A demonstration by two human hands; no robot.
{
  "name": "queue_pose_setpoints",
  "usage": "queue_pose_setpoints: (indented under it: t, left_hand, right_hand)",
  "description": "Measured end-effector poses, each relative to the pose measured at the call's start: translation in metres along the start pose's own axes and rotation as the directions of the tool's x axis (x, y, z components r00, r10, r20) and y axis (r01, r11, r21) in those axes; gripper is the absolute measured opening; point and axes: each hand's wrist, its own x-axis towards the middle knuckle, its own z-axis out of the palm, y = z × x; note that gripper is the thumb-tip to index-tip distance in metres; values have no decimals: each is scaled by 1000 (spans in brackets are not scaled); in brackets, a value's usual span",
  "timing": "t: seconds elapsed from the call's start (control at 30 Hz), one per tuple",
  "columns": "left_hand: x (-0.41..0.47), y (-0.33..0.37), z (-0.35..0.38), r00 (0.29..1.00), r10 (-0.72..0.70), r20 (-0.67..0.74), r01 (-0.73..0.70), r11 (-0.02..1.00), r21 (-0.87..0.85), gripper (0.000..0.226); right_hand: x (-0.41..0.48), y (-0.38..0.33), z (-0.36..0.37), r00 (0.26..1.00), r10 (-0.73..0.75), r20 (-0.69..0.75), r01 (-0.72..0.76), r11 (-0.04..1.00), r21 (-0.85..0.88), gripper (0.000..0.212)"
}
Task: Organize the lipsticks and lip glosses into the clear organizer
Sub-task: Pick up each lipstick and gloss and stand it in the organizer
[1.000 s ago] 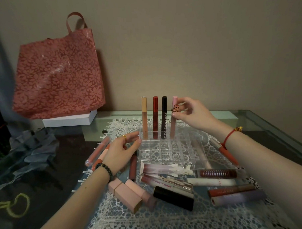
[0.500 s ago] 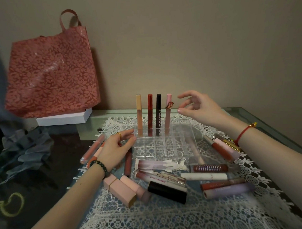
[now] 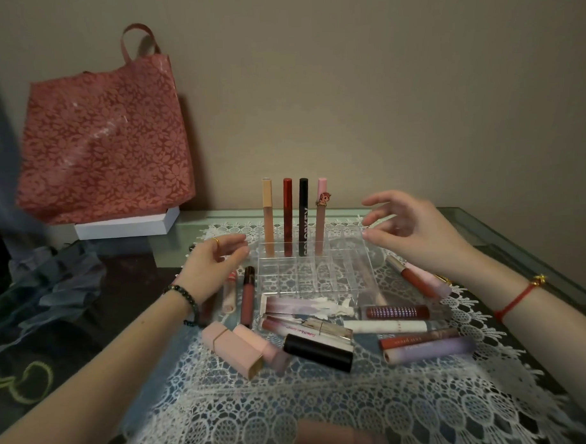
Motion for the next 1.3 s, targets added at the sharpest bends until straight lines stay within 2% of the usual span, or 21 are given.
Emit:
queue_pose_setpoints:
  t: [0.2,0.43,0.6,0.8,0.9,1.1,1.3]
  left_hand:
    - [-10,-5,-26,998,4,-60,-1,999,43,31]
    - [-28,-17,-45,997,-1,-76,10,993,114,33]
    - [-45,-11,-33,997,71,-37,-66,989,129,28]
    - [-54,7,-9,965,219,145,-251,928,275,16]
    - [-54,12,0,955,195,223,-257,921,293,12]
    - [-55,8,7,950,189,249,-274,888,370,24]
    - [-56,11,6,945,255,207,-320,854,411,24]
  right_hand:
    - [-9,-10,27,999,-3,38,1,999,43,35]
    - [-16,-15,59,993,-10,120,11,1000,-3,37]
    - [-25,-7,76,980,-25,195,50,991,-125,33]
    - [-36,5,83,974,-17,224,82,955,-284,33]
    - [-39,7,85,969,-14,248,100,936,-338,32]
    - [-40,7,87,969,-17,247,112,920,-377,32]
    - [-43,6,86,972,-27,234,116,920,-373,40]
